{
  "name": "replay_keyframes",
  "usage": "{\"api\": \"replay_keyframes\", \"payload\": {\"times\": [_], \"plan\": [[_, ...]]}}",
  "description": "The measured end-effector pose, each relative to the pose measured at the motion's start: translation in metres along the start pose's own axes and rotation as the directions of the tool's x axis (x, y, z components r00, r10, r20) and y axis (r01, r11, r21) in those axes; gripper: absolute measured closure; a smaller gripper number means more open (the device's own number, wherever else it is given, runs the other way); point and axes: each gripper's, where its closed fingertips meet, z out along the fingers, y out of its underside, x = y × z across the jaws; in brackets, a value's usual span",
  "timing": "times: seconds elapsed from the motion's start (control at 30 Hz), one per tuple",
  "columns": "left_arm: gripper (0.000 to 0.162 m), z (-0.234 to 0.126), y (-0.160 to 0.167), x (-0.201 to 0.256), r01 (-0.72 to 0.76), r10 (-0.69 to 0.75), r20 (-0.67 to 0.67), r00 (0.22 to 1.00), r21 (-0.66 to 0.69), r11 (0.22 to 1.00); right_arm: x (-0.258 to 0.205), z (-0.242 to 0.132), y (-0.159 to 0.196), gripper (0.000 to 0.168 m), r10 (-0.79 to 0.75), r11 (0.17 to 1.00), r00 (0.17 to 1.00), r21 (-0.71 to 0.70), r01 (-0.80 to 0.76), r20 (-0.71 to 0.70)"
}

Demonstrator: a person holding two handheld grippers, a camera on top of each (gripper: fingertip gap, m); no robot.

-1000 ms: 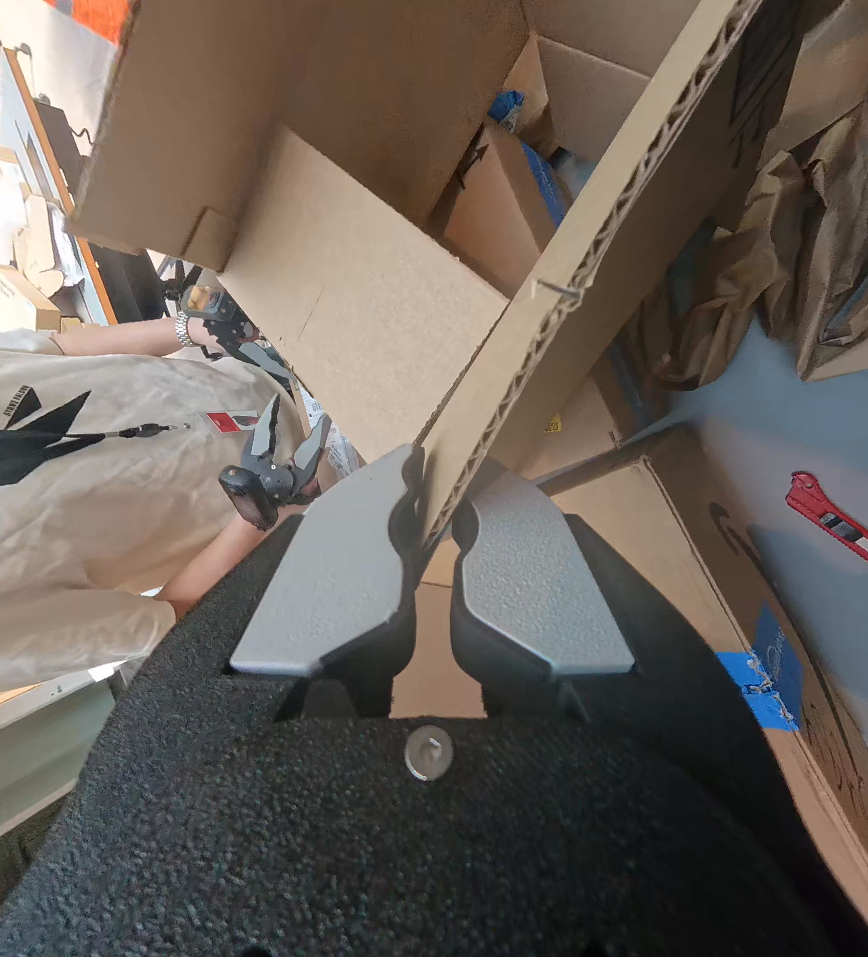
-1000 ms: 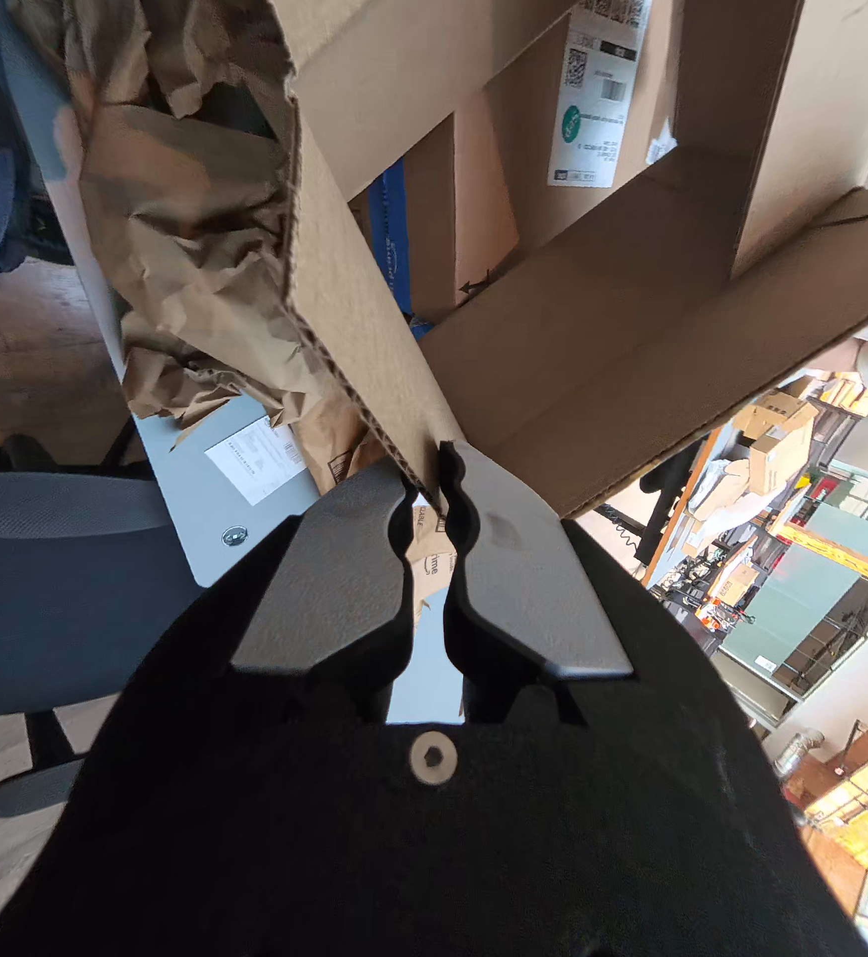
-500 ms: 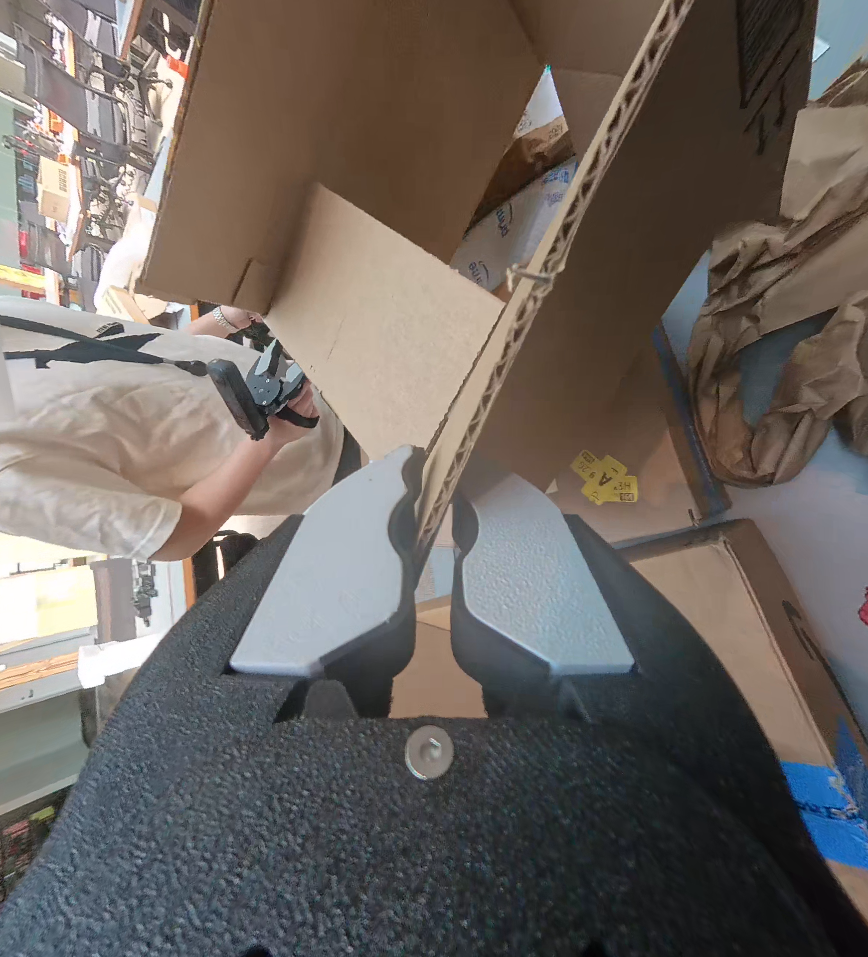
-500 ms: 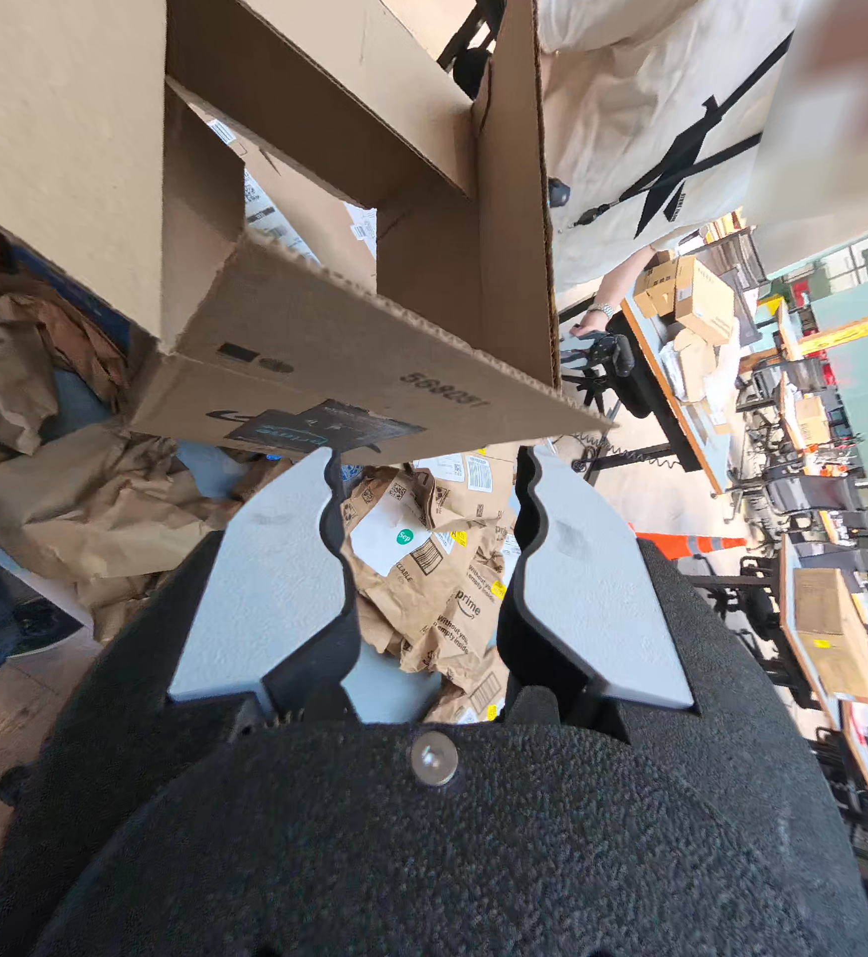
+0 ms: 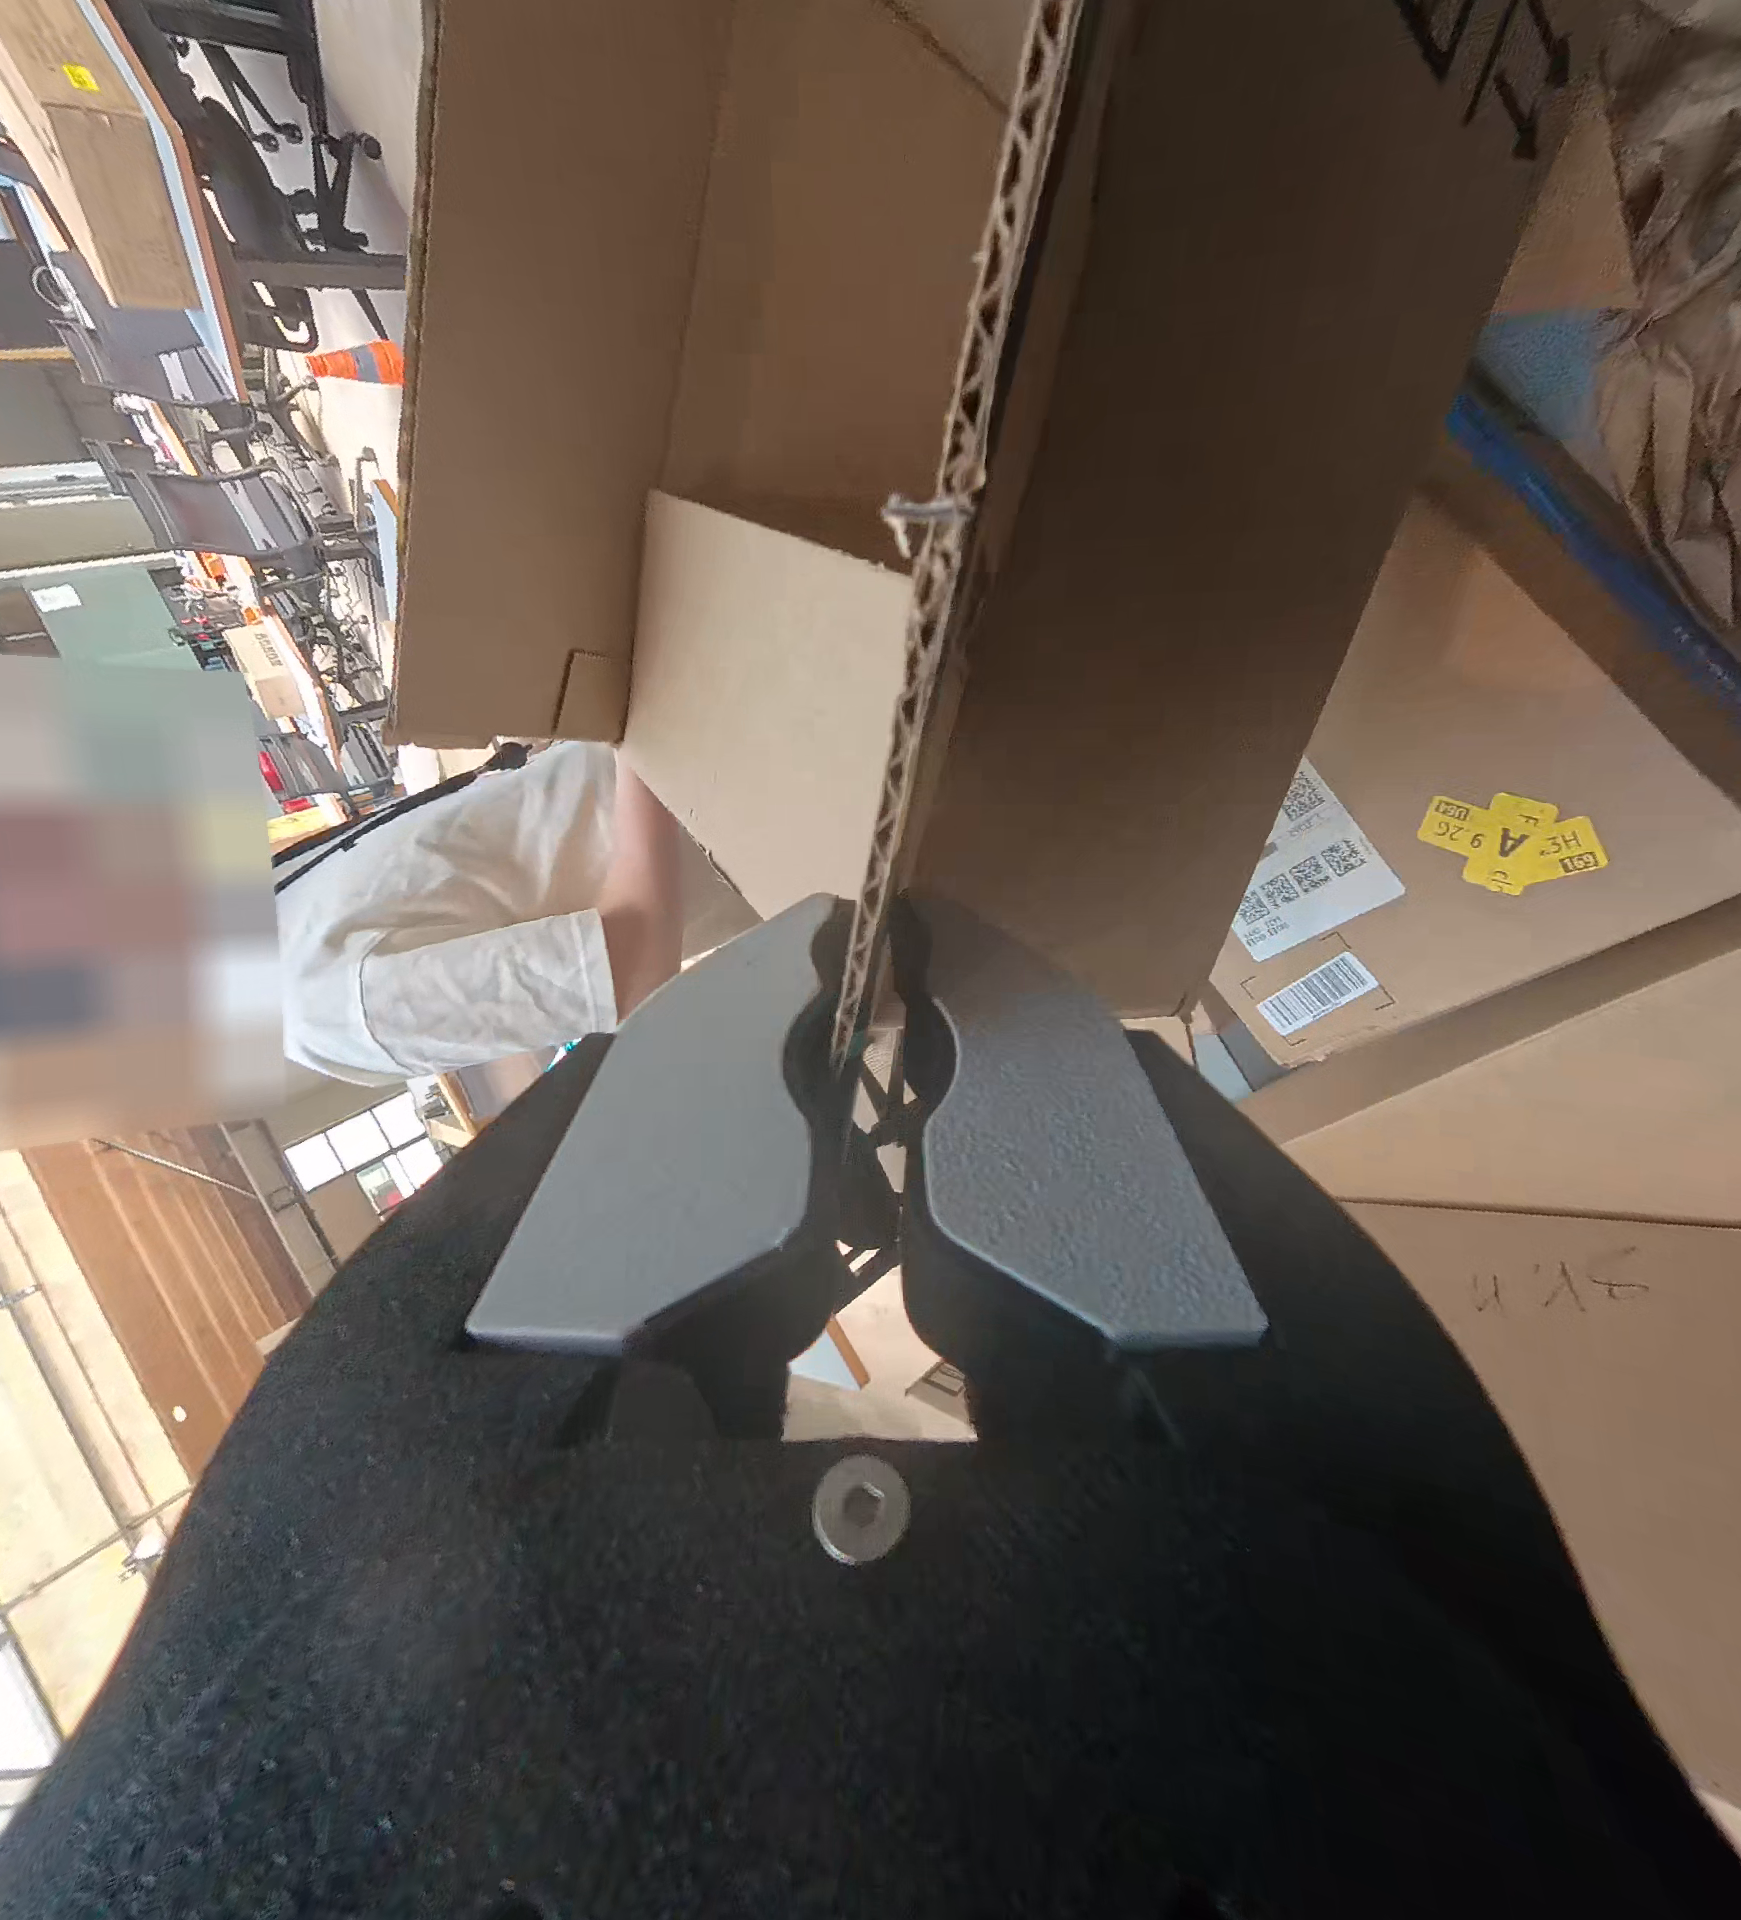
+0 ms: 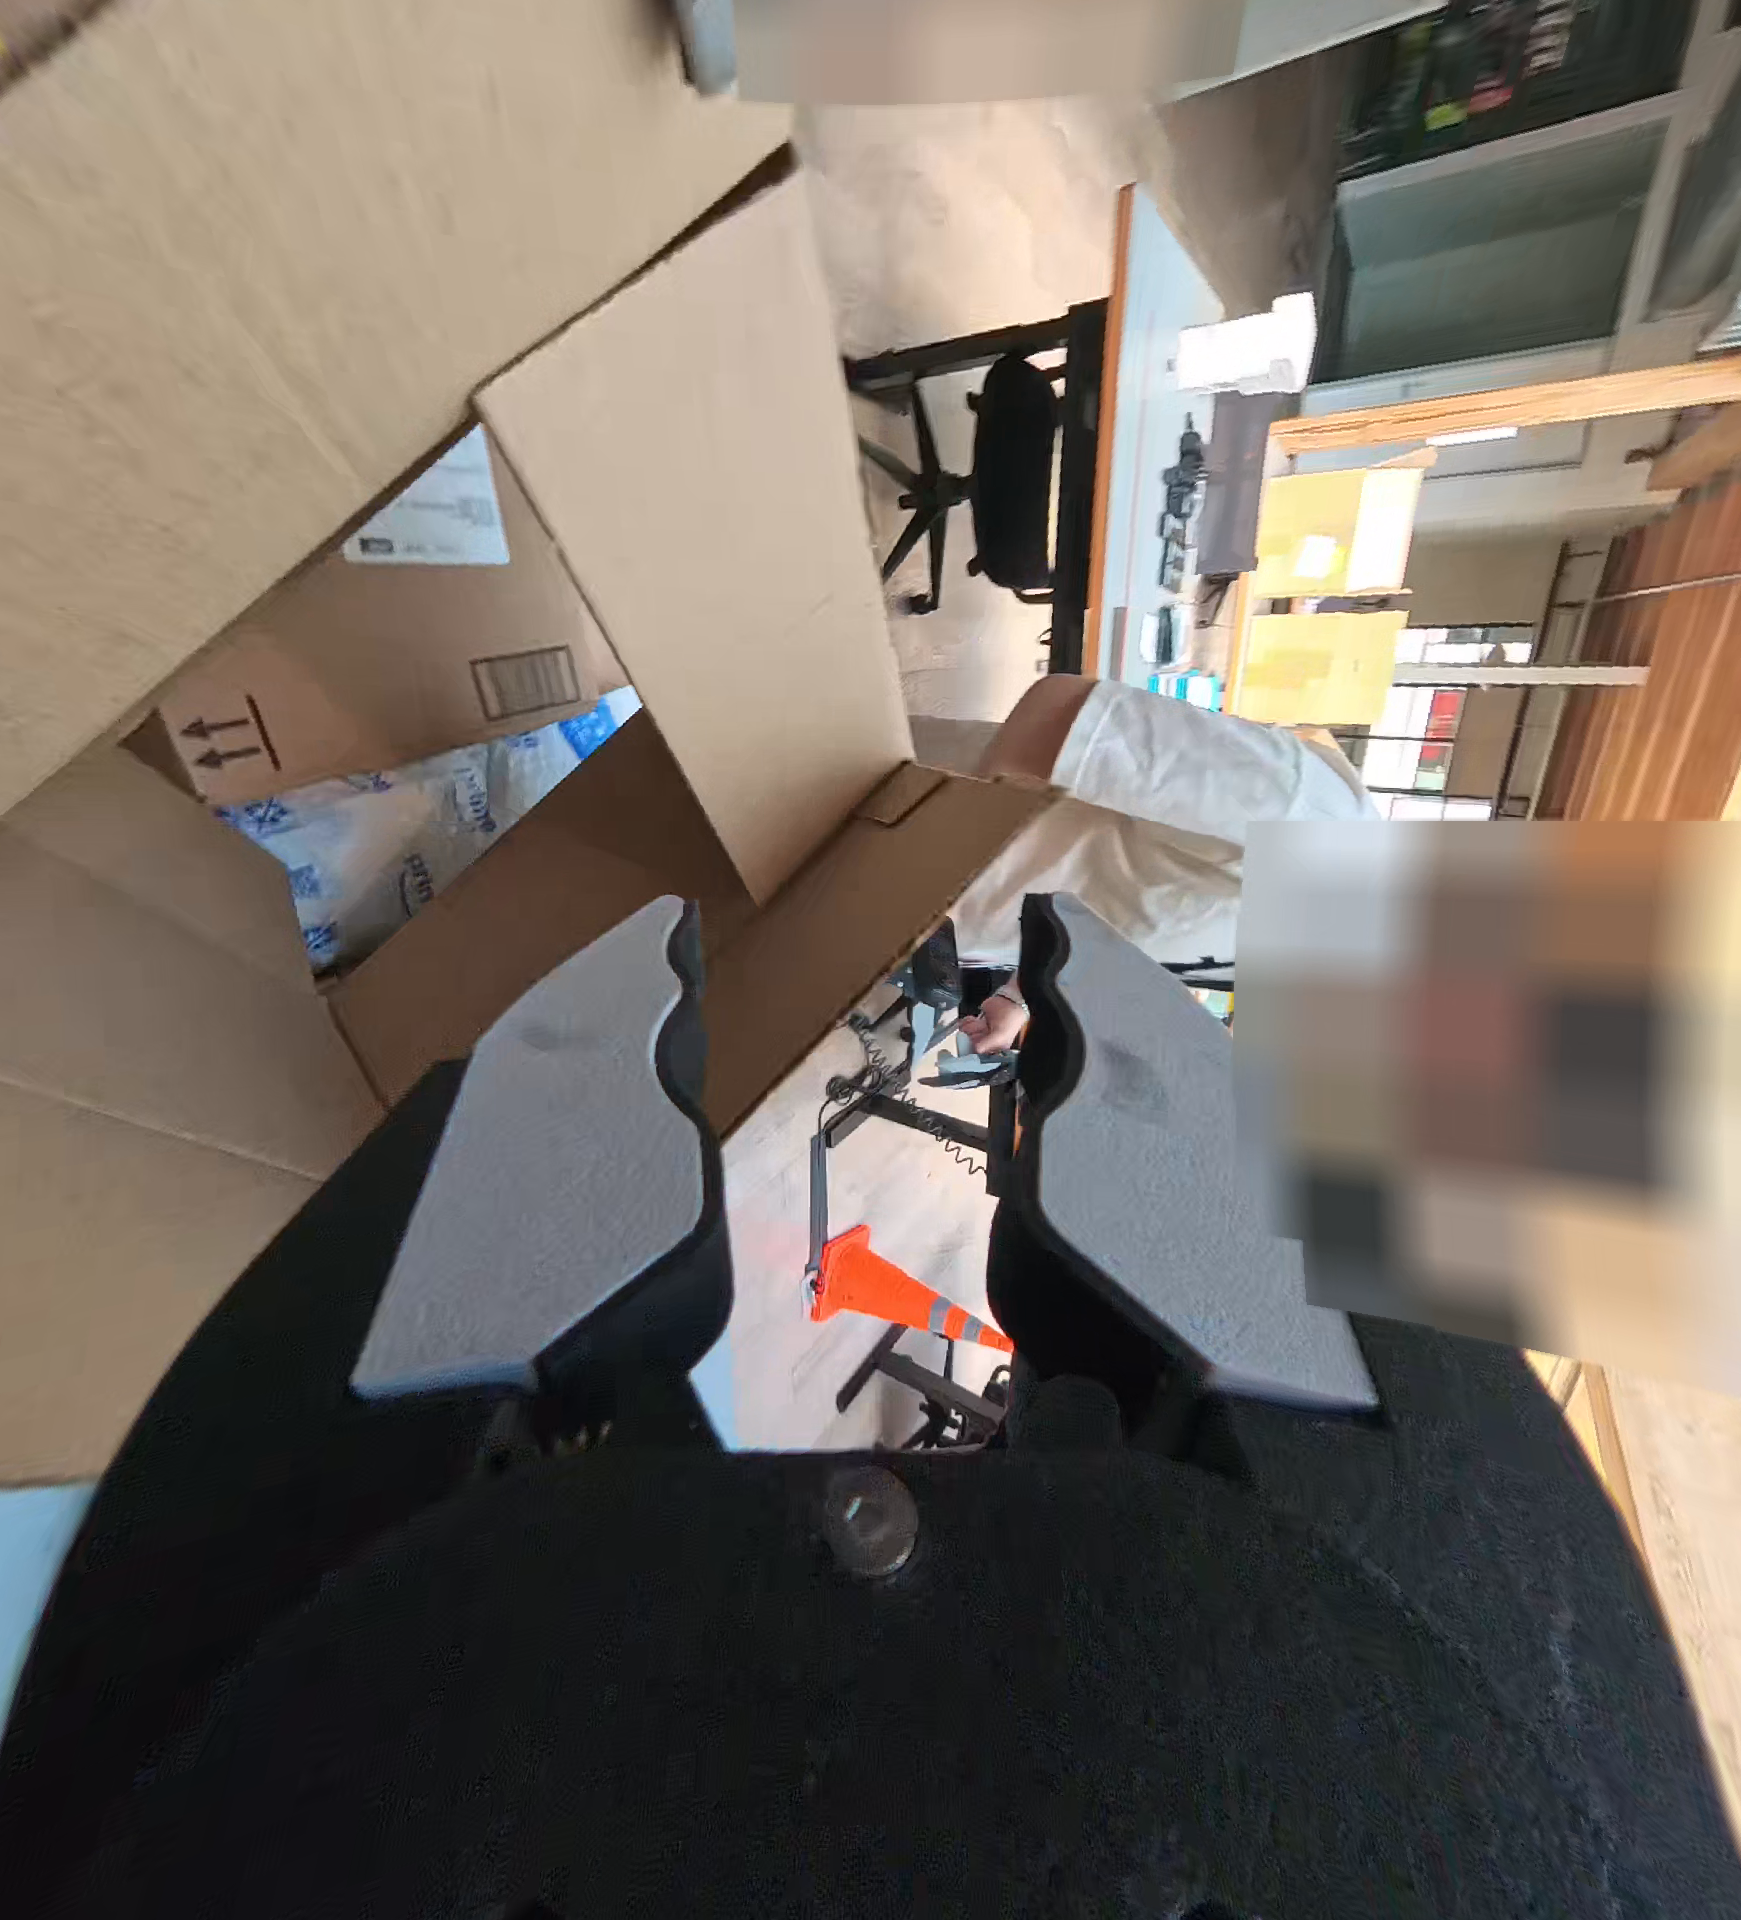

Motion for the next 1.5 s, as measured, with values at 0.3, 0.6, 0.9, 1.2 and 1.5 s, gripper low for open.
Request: {"api": "replay_keyframes", "payload": {"times": [0.3, 0.6, 0.9, 1.2, 1.5], "plan": [[0.157, 0.000, -0.027, -0.010, -0.045, 0.047, 0.060, 0.997, -0.036, 0.998, -0.060, 0.084, 0.014, 0.082, -0.310, 0.944, 0.949, -0.101, 0.315, 0.063], [0.156, 0.001, -0.038, -0.016, -0.115, 0.116, 0.097, 0.988, -0.018, 0.993, -0.055, 0.092, 0.012, 0.094, -0.267, 0.963, 0.957, -0.014, 0.271, 0.116], [0.155, 0.000, -0.052, -0.022, -0.223, 0.214, 0.180, 0.960, 0.029, 0.974, -0.057, 0.121, 0.034, 0.094, -0.356, 0.935, 0.935, -0.003, 0.356, -0.002], [0.155, 0.001, -0.043, -0.023, -0.191, 0.186, 0.166, 0.968, 0.009, 0.982, -0.036, 0.111, 0.034, 0.156, -0.170, 0.984, 0.985, 0.062, 0.170, -0.007], [0.142, -0.008, -0.024, -0.058, -0.033, 0.042, 0.259, 0.965, -0.038, 0.999, 0.016, 0.089, 0.027, 0.164, 0.230, 0.965, 0.950, 0.078, -0.251, 0.211]]}}
